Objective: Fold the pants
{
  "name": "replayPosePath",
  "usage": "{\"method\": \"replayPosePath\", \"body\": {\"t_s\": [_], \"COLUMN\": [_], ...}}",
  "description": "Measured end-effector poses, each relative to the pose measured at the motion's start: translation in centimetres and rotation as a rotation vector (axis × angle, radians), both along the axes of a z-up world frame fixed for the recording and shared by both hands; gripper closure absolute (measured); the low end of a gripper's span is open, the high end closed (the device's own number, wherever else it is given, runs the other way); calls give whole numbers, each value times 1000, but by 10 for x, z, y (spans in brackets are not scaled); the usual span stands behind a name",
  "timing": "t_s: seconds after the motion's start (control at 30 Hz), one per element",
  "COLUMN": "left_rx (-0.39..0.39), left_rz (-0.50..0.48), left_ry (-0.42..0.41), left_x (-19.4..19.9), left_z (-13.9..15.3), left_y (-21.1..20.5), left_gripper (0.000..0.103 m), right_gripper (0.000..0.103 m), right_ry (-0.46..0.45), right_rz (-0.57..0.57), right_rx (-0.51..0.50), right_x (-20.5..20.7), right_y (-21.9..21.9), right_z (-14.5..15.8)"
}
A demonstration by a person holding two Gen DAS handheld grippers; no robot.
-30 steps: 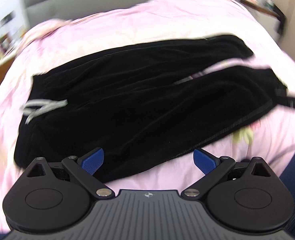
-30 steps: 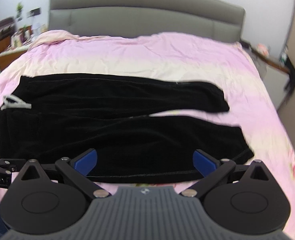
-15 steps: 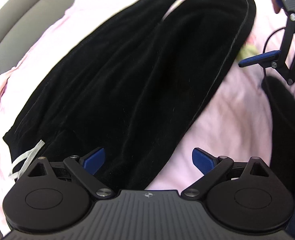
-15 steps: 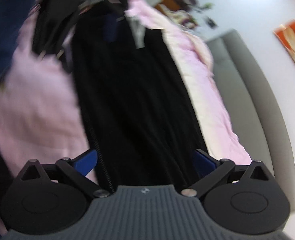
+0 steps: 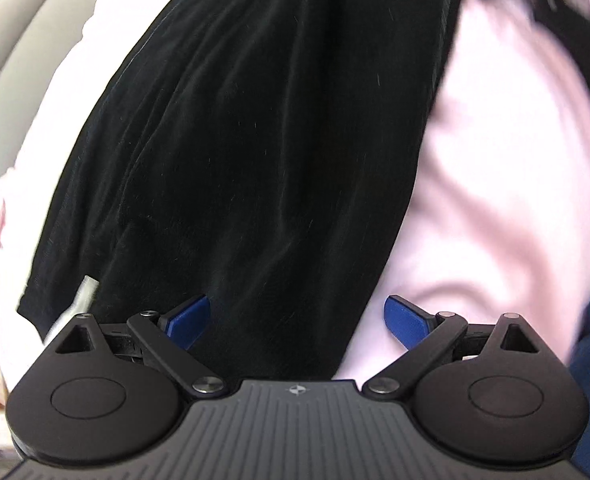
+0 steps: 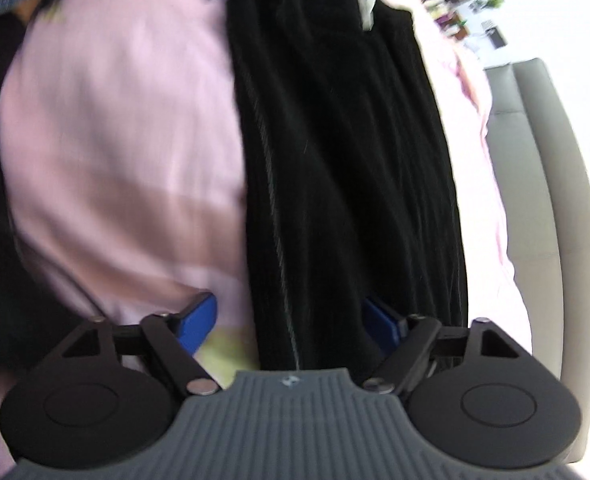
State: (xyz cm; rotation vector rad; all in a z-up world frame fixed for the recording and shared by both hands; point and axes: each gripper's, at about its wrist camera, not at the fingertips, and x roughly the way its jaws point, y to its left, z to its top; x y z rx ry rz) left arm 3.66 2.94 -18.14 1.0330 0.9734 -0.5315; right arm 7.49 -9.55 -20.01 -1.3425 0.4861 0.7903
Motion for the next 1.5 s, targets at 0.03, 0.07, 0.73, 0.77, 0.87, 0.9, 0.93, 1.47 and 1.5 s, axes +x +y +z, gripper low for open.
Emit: {"method": "replayPosePath", "body": {"t_s": [0.03,0.07,0.73,0.77,0.87,0.9,0.93,1.47,1.5], "left_rx": [25,38,95,101,133,149,159,-172,-190], "left_rz": [-23,-41,-144,-136,-100,-80,-59,113,127], "left_ry": [-19,-34,-185,-200,-224,-213,-196,-272,-281], "left_x": [-2,-3,24,26,33,36,39,87,98], "left_z": [-5,-7,-8,-6,-6,-8,-9,98,107], "left_y": [3,6,84,87,98,102,107,147,149], "left_gripper": [0,0,0,0,0,0,0,82,82], "right_gripper": [35,35,52,58,71,79,84,103,103], "right_ry": [-6,-15,-64,-64,-55,-51,-47,-258,-272], "right_rz": [0,4,-223,-227,-258,-274,-292,-388,-388], "right_rx": [-25,-31,-33,-52,-86,-87,-85,117,115], "right_x": [1,0,47,46,45,45,46,63,70], "right_y": [-6,-14,-115,-125,-152,-160,-168,-204,-203], "right_z": [-4,-4,10,8,0,-2,-4,70,77]}}
